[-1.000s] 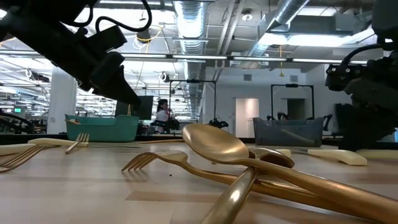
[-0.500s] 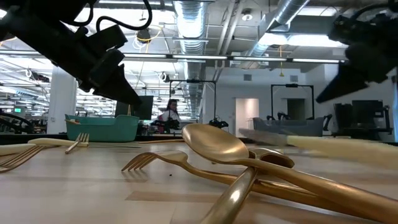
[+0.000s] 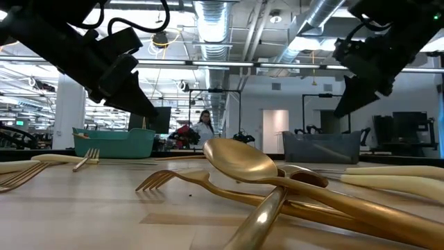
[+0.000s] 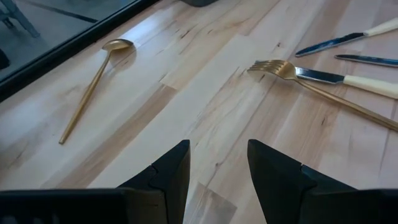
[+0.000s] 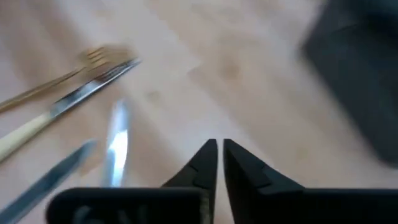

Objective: Sort silverware by color (type)
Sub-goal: Put the knife into the black bin

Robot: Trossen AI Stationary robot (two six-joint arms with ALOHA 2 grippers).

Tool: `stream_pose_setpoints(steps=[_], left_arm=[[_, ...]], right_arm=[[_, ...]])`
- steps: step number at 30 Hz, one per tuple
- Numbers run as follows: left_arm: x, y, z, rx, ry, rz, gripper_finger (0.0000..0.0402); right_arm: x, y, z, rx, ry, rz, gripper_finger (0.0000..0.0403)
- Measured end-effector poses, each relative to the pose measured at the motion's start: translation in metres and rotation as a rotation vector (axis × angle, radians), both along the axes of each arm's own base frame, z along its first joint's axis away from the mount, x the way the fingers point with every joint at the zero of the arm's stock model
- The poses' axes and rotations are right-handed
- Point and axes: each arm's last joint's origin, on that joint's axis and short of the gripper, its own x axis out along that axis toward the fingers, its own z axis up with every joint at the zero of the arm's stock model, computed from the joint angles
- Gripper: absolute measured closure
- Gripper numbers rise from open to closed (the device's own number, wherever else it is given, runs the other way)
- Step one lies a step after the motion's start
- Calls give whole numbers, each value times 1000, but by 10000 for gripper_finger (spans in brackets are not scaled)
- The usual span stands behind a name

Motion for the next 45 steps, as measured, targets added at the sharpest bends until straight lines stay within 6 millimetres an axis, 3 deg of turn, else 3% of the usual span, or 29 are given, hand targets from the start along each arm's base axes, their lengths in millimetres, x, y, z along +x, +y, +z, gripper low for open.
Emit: stream_pose_setpoints(steps=[9, 19, 27, 34, 40, 45], left_arm=[[0, 0, 0, -5, -7, 10, 253], [0, 0, 0, -5, -9, 9, 253], [0, 0, 0, -7, -12, 11, 253], [0, 0, 0, -8, -13, 11, 253], [0, 0, 0, -13, -17, 15, 253], [0, 0, 0, -14, -18, 16, 253]], right_arm=[[17, 40, -29, 85, 85, 210, 271], [17, 66, -61, 233, 221, 223, 224], [16, 70, -71, 207, 286, 227, 240], [15, 64, -76, 185, 341, 209, 332], [13, 63, -70, 193, 322, 219, 332], [12, 61, -50, 152, 298, 222, 332]])
